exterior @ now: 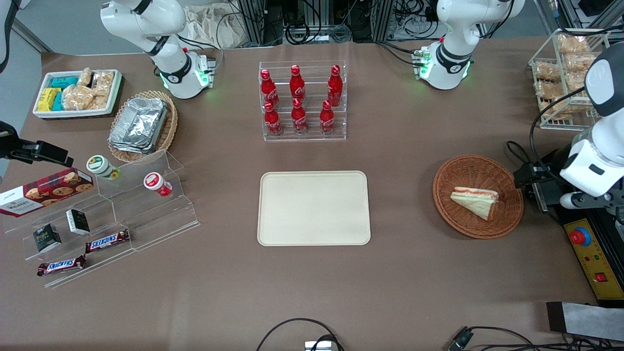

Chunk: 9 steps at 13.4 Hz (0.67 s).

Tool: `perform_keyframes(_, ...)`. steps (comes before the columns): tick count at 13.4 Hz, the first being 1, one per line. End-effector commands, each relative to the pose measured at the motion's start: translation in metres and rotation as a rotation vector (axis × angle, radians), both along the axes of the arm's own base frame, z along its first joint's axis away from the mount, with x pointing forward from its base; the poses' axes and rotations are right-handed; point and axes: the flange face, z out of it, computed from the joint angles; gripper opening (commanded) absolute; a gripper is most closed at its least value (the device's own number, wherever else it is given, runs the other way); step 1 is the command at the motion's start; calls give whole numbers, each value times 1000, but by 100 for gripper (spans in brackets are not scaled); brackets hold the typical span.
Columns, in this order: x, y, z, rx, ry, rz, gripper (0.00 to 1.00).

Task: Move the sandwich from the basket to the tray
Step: 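Move the left gripper down over the sandwich in the wicker basket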

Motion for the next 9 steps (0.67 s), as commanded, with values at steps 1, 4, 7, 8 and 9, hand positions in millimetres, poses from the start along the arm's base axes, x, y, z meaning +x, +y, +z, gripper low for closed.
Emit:
perform_keyframes(1,2,0,3,-5,21,7,100)
perform_keyframes(4,1,-4,1,10,32,54,100)
perform_keyframes(7,2,-1,-24,14,74,176,100)
perform_keyframes(8,0,2,-36,20,90,202,100)
perform_keyframes(9,1,4,-53,19,94,249,100)
